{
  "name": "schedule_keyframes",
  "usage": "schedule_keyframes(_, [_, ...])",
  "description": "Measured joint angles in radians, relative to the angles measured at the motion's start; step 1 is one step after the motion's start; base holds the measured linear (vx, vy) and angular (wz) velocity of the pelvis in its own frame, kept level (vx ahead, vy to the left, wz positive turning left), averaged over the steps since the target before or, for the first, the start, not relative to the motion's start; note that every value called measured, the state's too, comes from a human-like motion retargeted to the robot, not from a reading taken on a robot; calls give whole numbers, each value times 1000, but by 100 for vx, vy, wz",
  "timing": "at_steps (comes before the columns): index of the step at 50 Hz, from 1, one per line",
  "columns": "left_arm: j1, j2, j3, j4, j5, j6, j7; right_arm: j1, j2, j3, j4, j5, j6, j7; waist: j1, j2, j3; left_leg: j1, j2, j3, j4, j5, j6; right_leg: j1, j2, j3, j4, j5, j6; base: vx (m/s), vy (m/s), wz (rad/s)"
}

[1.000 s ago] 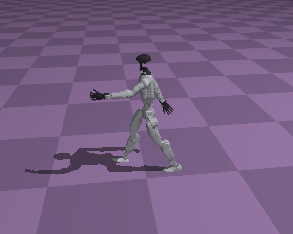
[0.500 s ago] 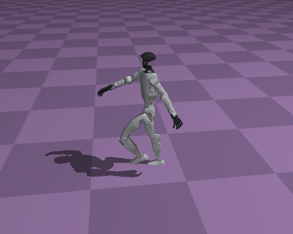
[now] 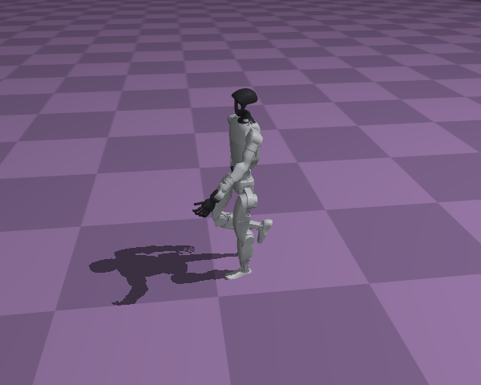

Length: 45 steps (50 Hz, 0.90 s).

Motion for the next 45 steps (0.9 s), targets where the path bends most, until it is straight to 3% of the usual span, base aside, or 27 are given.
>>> schedule_keyframes(5, [-387, 31, -56, -139, -58, -56, -11, 336, 36, 42, -110, -60, -41, 122, -186, 52, 39, 135, 14, -247, -43, 2, -11, -204, -115, -87, 83, -130, -26, 68, 1, 260])
schedule_keyframes(10, [-606, 86, -120, -212, -164, -120, 7, 524, 38, 120, -149, -61, -39, 259, -286, 73, 31, 225, 75, -379, -91, 27, -43, -339, -37, -31, -282, -160, 26, 65, -23, 146])
schedule_keyframes(15, [-682, 98, -133, -239, -275, -172, 0, 511, 31, 164, -81, -19, -19, 275, -323, 43, 1, 270, 61, -476, -69, -6, -64, -208, 12, 101, -1141, -52, 105, 69, -27, 104])
schedule_keyframes(17, [-679, 84, -112, -247, -310, -200, 31, 449, 27, 138, -45, -34, -16, 210, -366, -3, 44, 353, 22, -564, -53, -38, -69, -32, -34, 187, -1506, 24, 176, 83, -32, 196])
schedule_keyframes(19, [-652, 64, -110, -253, -299, -227, 51, 370, 36, 104, -5, -79, -26, 118, -373, -31, 103, 448, 45, -624, -33, -76, -93, 93, -19, 244, -1657, 94, 254, 85, -58, 137])
schedule_keyframes(21, [-589, 36, -124, -252, -264, -233, 33, 269, 39, 93, 28, -86, -33, 40, -326, -22, 135, 496, 119, -631, 2, -95, -125, 143, 82, 272, -1680, 166, 268, 79, -85, 36])
schedule_keyframes(23, [-491, 0, -146, -244, -230, -222, 15, 142, 24, 94, 67, -64, -28, -31, -267, -23, 148, 494, 116, -628, 82, -62, -119, 183, 109, 277, -1685, 227, 268, 71, -56, 14])
schedule_keyframes(25, [-345, -31, -192, -219, -180, -183, 13, 22, 0, 111, 107, -43, -11, -82, -214, -47, 153, 434, 32, -587, 287, -32, -70, 241, 55, 272, -1679, 224, 268, 67, -14, 44])
schedule_keyframes(28, [-82, -80, -270, -102, -52, -99, 27, -163, -84, 154, 134, -1, 20, -148, -210, -109, 68, 59, -151, -410, 885, -78, 58, 232, -119, 215, -1656, 157, 267, 51, 6, 149])
schedule_keyframes(32, [215, -111, -215, 161, 100, -12, 55, -486, -223, 153, 152, -19, 37, -250, -182, -132, -7, -385, -151, -154, 1459, -238, 186, 196, -170, 123, -1619, 99, 207, 42, -17, 144])
schedule_keyframes(35, [414, -49, -75, 276, 194, 3, 60, -734, -336, 135, 140, -42, 38, -298, -109, -156, -5, -563, -134, -19, 1650, -326, 205, 224, -171, 73, -1619, 76, 166, 41, -22, 73])
schedule_keyframes(40, [747, 161, 86, 219, 114, -58, 25, -1121, -504, 165, 91, 17, 25, -359, 49, -192, 0, -712, -28, 156, 1599, -319, 170, 280, -141, 7, -1648, 52, 144, 40, -20, 43])
schedule_keyframes(45, [984, 294, 207, 180, -140, -84, 43, -1440, -597, 192, 13, 223, -10, -389, 177, -244, -10, -680, 33, 315, 1133, -229, 140, 318, -132, -44, -1676, 49, 163, 40, -11, 47])
